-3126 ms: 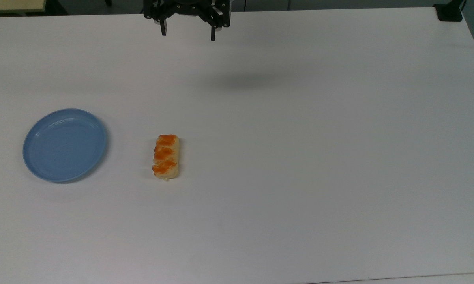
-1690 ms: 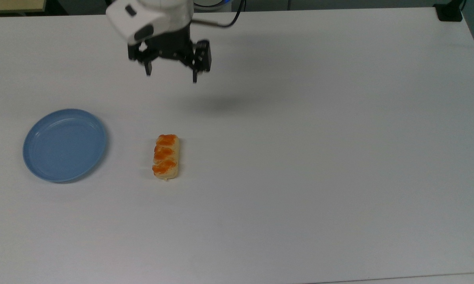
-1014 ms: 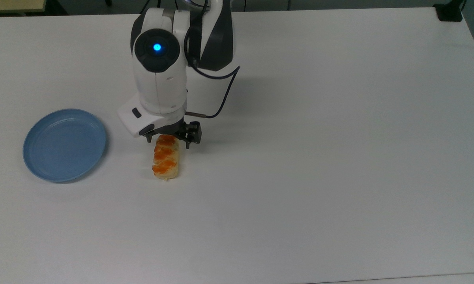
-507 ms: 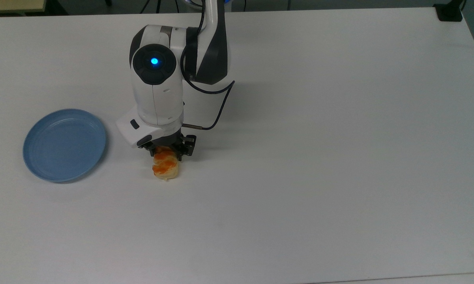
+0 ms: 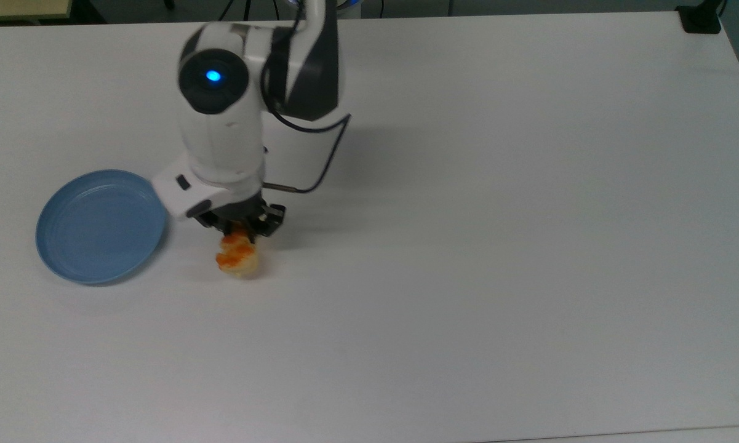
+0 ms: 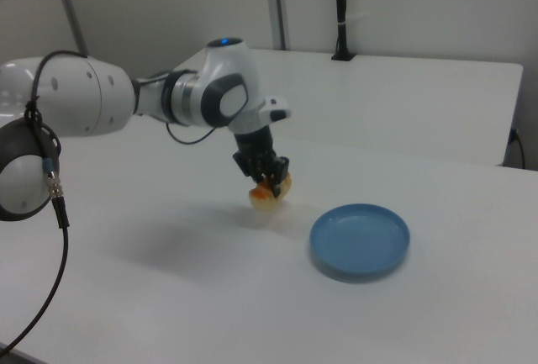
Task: Put the bread onto the plate
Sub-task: 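Carry the bread roll over the light-blue plate, then lower the bread roll onto the plate and open the gripper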
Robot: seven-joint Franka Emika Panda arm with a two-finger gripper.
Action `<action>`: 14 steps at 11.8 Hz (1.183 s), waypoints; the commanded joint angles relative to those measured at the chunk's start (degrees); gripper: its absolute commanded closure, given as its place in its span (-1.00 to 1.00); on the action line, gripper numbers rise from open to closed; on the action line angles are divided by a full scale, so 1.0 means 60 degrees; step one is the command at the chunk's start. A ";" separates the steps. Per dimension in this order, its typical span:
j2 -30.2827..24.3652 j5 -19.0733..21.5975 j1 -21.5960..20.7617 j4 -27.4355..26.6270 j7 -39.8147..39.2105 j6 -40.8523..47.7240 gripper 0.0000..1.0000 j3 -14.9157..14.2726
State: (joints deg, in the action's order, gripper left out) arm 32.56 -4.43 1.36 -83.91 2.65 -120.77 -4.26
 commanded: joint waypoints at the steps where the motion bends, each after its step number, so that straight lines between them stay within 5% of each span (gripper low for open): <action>1: -0.0314 -0.0023 0.0737 0.0800 -0.1812 0.1334 0.27 -0.0052; 5: -0.0081 -0.0023 0.2158 0.0832 -0.4479 0.0241 0.26 -0.0213; 10: 0.0813 -0.0052 0.2674 0.0715 -0.5173 -0.0964 0.13 -0.0184; 11: 0.0814 -0.0052 0.2674 0.0671 -0.5173 -0.1081 -0.23 -0.0184; 12: 0.0828 -0.0052 0.2688 0.0670 -0.5173 -0.1140 -0.89 -0.0184; 14: 0.0581 0.0020 0.2790 0.0685 -0.5173 -0.1039 -1.00 -0.0155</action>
State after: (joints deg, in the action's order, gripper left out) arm 38.49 -4.45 17.73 -78.94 -27.76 -126.75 -5.20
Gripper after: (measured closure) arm 0.251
